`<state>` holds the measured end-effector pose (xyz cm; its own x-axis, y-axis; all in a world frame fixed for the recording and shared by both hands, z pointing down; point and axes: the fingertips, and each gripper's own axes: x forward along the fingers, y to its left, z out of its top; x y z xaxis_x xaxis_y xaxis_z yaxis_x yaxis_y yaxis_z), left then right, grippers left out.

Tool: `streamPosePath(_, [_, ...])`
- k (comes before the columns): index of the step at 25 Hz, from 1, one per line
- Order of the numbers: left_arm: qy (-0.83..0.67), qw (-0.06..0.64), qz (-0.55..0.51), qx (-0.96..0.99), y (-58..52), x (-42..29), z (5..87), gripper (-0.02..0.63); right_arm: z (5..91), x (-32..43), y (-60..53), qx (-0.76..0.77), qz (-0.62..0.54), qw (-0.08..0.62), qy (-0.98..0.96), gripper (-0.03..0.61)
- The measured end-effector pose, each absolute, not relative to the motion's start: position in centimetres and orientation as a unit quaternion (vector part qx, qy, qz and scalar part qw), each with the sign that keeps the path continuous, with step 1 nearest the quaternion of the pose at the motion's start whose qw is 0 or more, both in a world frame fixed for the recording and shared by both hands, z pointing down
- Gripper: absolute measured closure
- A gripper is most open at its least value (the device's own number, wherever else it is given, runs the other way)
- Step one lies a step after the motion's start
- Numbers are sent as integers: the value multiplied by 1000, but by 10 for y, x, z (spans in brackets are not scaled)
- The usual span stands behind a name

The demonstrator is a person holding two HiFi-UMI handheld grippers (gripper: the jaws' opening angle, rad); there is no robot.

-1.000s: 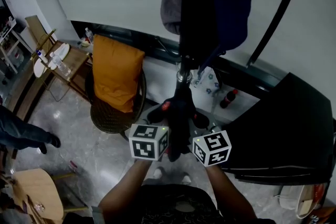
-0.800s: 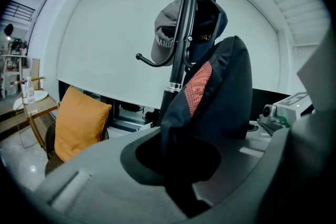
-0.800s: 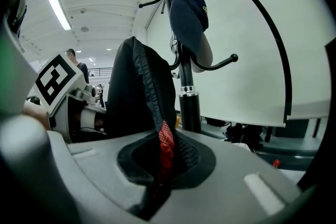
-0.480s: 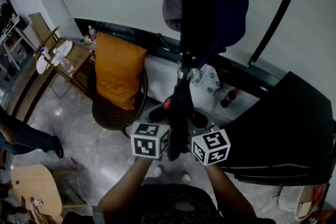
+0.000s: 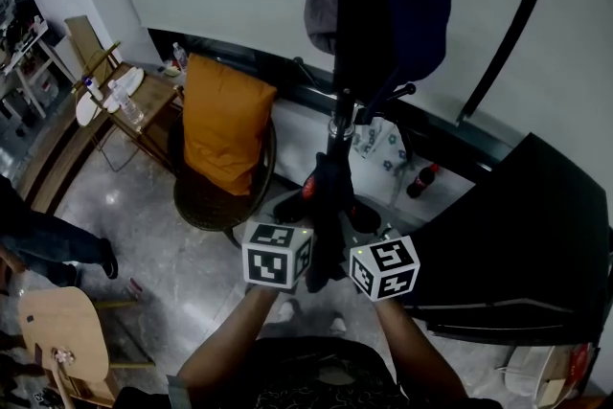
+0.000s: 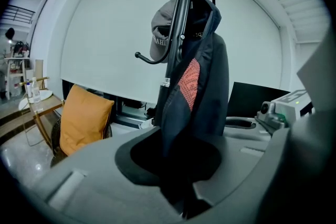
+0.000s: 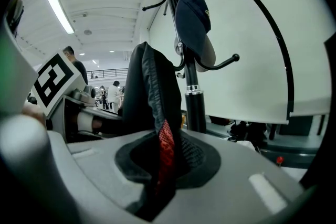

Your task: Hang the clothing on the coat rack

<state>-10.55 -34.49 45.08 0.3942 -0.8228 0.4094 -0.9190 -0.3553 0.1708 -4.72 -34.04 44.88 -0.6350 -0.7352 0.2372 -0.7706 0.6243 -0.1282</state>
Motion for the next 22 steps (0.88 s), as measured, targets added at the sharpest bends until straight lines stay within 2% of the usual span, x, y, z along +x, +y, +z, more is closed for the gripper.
streamPosePath(22, [-592,195,100,775,-315,-104,444,514,439,-38,-316,365,99,82,-922,499])
